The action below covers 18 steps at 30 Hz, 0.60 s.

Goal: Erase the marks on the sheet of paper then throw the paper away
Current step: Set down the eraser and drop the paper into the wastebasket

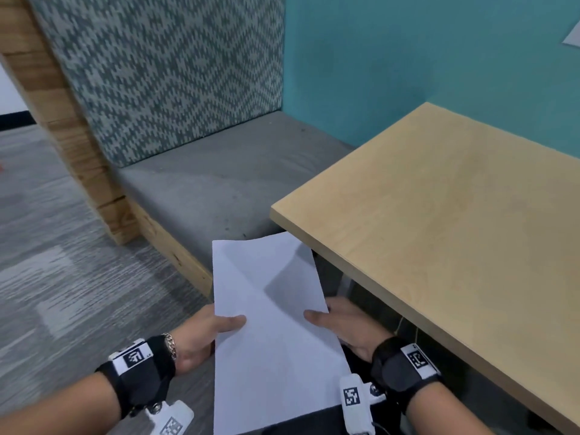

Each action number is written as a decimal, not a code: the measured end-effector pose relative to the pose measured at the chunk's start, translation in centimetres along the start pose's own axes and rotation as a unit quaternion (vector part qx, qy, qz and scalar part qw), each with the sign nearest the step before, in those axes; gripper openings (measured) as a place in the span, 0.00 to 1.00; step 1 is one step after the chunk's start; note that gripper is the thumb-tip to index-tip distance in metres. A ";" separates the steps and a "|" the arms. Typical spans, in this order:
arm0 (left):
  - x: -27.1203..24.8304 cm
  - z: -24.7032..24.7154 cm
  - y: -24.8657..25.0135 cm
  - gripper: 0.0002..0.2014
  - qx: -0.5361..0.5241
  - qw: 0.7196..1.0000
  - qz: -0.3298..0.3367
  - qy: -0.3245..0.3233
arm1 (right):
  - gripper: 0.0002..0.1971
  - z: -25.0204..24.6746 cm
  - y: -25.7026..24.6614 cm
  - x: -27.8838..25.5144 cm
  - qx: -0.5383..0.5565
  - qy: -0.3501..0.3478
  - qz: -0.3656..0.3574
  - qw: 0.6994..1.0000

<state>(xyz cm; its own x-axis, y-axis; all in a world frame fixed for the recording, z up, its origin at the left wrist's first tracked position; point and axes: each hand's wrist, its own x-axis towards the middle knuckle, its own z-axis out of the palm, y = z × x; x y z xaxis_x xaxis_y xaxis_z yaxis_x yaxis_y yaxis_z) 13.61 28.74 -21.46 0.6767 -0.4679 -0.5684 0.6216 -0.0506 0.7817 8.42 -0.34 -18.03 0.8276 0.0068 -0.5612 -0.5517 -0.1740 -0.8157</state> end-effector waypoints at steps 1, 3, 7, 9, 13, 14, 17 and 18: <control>-0.7 -0.3 0.0 0.18 0.004 1.000 0.006 0.002 | 0.12 0.5 -0.1 0.2 0.000 0.001 -0.012 1.000; -2.0 -0.8 -0.1 0.17 0.017 0.999 0.028 0.016 | 0.10 1.1 -0.5 -0.1 -0.017 0.007 -0.035 0.999; -6.0 -1.1 -1.0 0.24 0.036 0.994 0.101 0.037 | 0.10 2.0 -2.5 -1.8 -0.115 -0.024 -0.072 0.990; -8.4 -1.1 -1.6 0.36 0.049 0.989 0.132 0.052 | 0.10 2.8 -4.3 -3.0 -0.145 -0.048 -0.102 0.983; -11.7 -1.0 -2.3 0.46 0.049 0.985 0.154 0.055 | 0.10 4.3 -8.0 -5.6 -0.162 -0.062 -0.173 0.970; -12.2 -1.0 -2.2 0.47 0.052 0.983 0.165 0.065 | 0.10 4.4 -8.7 -6.4 -0.162 -0.064 -0.187 0.967; -13.3 -0.6 -1.2 0.41 0.048 0.972 0.209 0.100 | 0.10 4.2 -10.1 -8.9 -0.132 -0.056 -0.217 0.966; -13.5 -0.3 -0.5 0.40 0.045 0.969 0.222 0.101 | 0.11 3.9 -10.4 -9.8 -0.117 -0.054 -0.223 0.966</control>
<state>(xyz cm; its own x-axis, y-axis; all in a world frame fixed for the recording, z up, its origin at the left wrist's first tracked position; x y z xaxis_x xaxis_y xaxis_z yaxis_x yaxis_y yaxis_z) 4.25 35.41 -14.26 0.9385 -0.2802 -0.2016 0.2200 0.0355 0.9749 5.66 5.26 -4.62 0.9554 0.2327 -0.1818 -0.0929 -0.3475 -0.9331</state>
